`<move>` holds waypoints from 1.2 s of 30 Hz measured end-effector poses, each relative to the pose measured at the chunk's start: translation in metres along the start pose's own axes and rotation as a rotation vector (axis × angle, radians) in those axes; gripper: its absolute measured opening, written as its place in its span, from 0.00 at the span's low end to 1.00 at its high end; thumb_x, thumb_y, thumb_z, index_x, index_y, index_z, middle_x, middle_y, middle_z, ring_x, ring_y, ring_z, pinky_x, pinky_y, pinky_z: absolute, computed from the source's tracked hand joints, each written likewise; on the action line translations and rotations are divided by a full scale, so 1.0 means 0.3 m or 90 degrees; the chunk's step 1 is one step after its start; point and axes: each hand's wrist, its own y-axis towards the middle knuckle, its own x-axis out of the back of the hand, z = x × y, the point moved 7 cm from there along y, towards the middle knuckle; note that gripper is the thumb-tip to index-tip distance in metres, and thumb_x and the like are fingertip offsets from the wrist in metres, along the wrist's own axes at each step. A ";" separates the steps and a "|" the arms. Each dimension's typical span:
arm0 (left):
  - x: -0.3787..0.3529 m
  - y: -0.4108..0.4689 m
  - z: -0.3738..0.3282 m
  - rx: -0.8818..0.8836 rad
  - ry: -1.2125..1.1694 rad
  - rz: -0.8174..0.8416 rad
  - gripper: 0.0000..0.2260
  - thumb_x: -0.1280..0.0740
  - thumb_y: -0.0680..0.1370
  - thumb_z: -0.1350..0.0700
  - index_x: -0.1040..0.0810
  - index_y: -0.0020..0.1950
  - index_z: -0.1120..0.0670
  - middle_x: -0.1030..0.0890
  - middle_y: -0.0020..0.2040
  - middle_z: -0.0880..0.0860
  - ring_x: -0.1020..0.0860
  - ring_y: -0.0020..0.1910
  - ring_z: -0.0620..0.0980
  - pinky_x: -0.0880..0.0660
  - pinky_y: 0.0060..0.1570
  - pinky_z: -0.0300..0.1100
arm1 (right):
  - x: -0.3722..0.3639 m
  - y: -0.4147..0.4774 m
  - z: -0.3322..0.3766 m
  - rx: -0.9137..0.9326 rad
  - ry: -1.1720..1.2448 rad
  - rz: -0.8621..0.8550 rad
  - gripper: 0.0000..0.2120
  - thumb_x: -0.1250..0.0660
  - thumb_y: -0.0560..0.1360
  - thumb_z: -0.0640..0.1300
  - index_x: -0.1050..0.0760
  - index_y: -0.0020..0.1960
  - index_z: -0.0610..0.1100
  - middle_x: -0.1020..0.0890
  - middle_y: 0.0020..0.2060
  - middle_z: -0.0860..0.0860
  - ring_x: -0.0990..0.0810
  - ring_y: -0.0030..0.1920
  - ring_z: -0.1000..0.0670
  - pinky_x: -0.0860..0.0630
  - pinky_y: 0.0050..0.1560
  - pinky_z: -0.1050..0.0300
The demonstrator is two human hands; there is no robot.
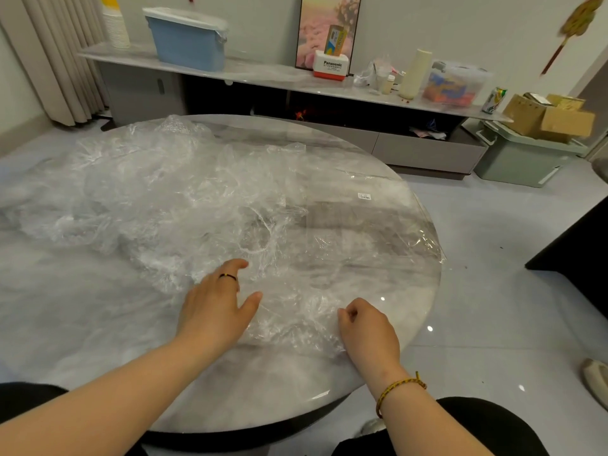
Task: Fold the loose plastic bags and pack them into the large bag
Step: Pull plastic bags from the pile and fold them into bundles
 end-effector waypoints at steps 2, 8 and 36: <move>0.039 -0.011 -0.075 -0.189 0.091 -0.161 0.17 0.37 0.75 0.52 0.29 0.62 0.54 0.21 0.50 0.54 0.25 0.51 0.53 0.31 0.54 0.45 | -0.006 0.006 -0.002 -0.005 -0.021 0.008 0.07 0.45 0.79 0.45 0.33 0.43 0.45 0.26 0.36 0.51 0.29 0.37 0.50 0.36 0.30 0.60; -0.186 -0.050 -0.163 -0.347 0.255 0.019 0.23 0.53 0.79 0.50 0.19 0.55 0.55 0.18 0.55 0.53 0.21 0.57 0.52 0.50 0.67 0.44 | -0.009 0.006 0.005 0.011 -0.046 0.017 0.10 0.47 0.80 0.40 0.34 0.60 0.44 0.23 0.51 0.47 0.28 0.42 0.50 0.34 0.35 0.59; -0.309 -0.022 -0.115 -0.202 0.194 0.239 0.45 0.76 0.58 0.42 0.63 0.75 0.52 0.66 0.72 0.44 0.70 0.63 0.38 0.72 0.64 0.40 | -0.156 -0.004 0.095 0.321 -0.214 0.033 0.55 0.84 0.60 0.66 0.45 0.75 0.44 0.47 0.75 0.48 0.49 0.75 0.48 0.70 0.66 0.61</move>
